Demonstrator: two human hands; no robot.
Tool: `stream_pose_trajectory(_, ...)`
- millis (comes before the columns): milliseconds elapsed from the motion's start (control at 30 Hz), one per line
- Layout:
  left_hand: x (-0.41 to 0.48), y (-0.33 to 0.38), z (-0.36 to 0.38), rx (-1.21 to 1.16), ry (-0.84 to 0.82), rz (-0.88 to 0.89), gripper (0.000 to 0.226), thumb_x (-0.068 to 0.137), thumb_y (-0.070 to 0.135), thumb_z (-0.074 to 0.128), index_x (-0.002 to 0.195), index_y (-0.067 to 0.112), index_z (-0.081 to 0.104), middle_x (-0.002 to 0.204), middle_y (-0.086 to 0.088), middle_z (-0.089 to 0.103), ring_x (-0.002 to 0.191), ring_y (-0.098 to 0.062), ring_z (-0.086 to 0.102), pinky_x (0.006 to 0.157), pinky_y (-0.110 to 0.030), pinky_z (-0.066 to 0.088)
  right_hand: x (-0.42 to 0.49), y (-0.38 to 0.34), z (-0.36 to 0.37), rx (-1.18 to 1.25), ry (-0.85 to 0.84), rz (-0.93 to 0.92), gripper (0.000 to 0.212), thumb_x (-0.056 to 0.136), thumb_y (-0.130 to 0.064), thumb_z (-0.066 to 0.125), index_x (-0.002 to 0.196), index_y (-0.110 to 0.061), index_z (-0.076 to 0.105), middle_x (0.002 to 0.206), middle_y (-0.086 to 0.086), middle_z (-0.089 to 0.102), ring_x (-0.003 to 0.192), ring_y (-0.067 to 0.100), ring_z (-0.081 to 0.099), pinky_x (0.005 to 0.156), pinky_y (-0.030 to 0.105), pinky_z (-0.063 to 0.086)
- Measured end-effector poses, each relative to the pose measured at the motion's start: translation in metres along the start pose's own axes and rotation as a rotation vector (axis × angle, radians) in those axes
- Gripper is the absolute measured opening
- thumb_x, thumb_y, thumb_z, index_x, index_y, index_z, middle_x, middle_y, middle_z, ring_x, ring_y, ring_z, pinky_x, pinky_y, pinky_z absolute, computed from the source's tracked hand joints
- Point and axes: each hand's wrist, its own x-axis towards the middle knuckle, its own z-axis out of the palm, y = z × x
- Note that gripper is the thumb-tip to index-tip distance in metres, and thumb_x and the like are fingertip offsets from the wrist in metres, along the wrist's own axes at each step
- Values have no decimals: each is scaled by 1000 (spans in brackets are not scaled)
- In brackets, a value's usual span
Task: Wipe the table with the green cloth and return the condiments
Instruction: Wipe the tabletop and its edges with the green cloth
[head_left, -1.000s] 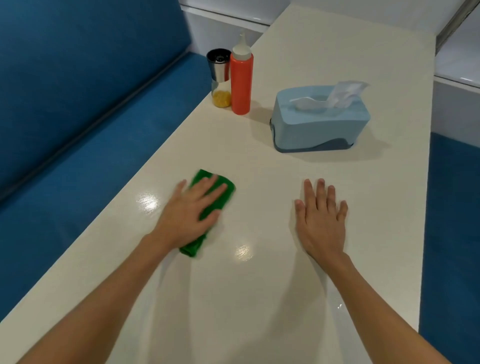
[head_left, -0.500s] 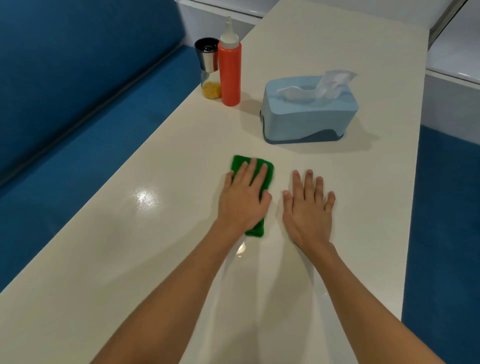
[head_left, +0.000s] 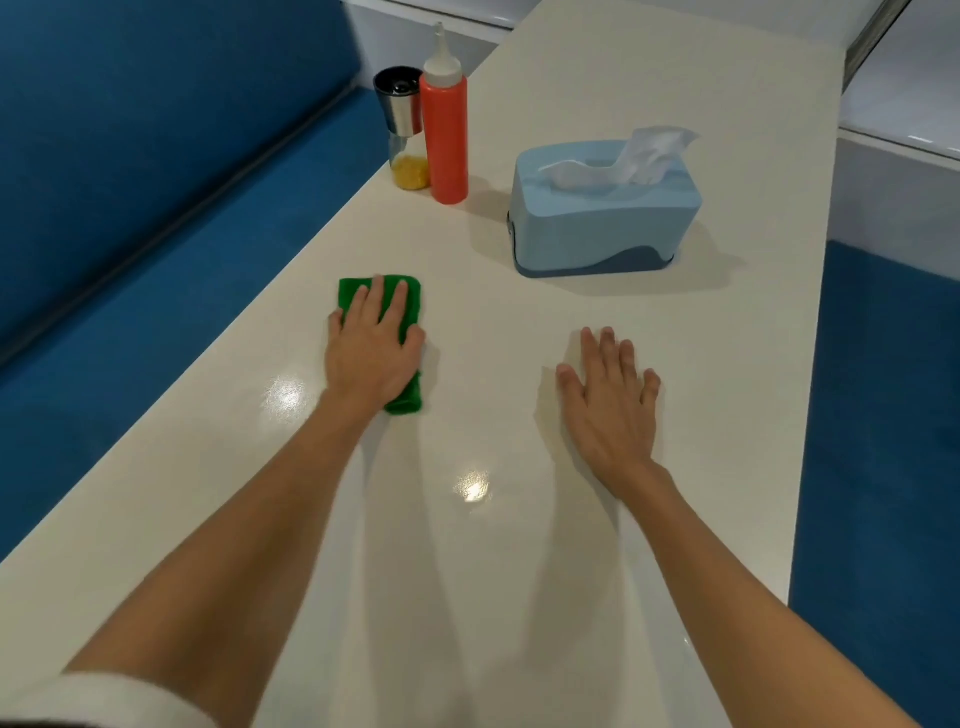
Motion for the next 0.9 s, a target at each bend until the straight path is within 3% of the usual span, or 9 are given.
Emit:
stream_pose_trajectory(100,-2,51,6,11,-22,-2,60,96,41,20,153,21,19,161,-7,14,147,-25,15,115,-46,14,0,15,-24,229,119,20,53,102,-34,30,152,-25,15,160,-2,11,146,14,9,116,39,7)
stream_pose_trajectory(233,-34,115,20,-73,-70,156,70,86,42,12,150,19,30,158,-8,23,145,-27,22,115,-48,16,-4,46,-31,-5,125,74,53,102,-33,24,153,-22,12,160,3,7,147,20,4,117,43,7)
stream_pose_trajectory(333,-65,140,26,-143,-90,348,64,88,40,23,145,17,42,153,-10,35,140,-29,33,113,-52,26,-9,58,-21,-124,43,89,54,102,-38,17,153,-21,6,160,6,1,147,23,-2,117,44,-1)
stream_pose_trajectory(400,-82,134,28,-143,-102,509,59,90,39,31,144,20,43,153,-8,36,140,-26,34,112,-49,27,-10,60,-18,-153,45,82,55,102,-40,14,153,-22,6,160,5,1,147,22,-2,117,44,-3)
stream_pose_trajectory(533,-88,78,21,-94,-146,745,57,95,47,34,149,32,31,159,6,20,145,-15,21,116,-41,14,-9,62,-18,-174,60,67,55,102,-41,15,153,-22,7,160,5,2,147,23,-1,117,44,-1)
stream_pose_trajectory(600,-77,53,14,-67,-140,706,58,94,51,30,150,35,27,159,9,17,146,-12,18,117,-43,9,-10,64,-18,-186,56,65,55,102,-41,14,153,-22,5,160,5,1,147,23,-2,117,44,-2)
stream_pose_trajectory(700,-49,44,10,-43,-110,510,63,91,56,19,150,35,25,159,8,17,147,-13,17,118,-45,3,-11,64,-17,-189,68,64,56,102,-41,13,153,-21,5,160,6,1,147,24,-2,117,44,-2)
stream_pose_trajectory(833,-19,92,21,-9,-22,183,63,93,46,17,152,25,21,161,-3,15,147,-21,14,116,-46,5,-10,61,-15,-199,71,72,55,102,-39,13,153,-20,6,160,6,1,147,24,-2,117,44,-3)
stream_pose_trajectory(900,-19,128,28,-36,-16,130,58,98,40,22,153,21,19,161,-7,14,147,-23,12,116,-47,7,-9,61,-15,-189,64,77,54,102,-38,14,153,-21,6,160,5,1,147,23,-2,117,44,-3)
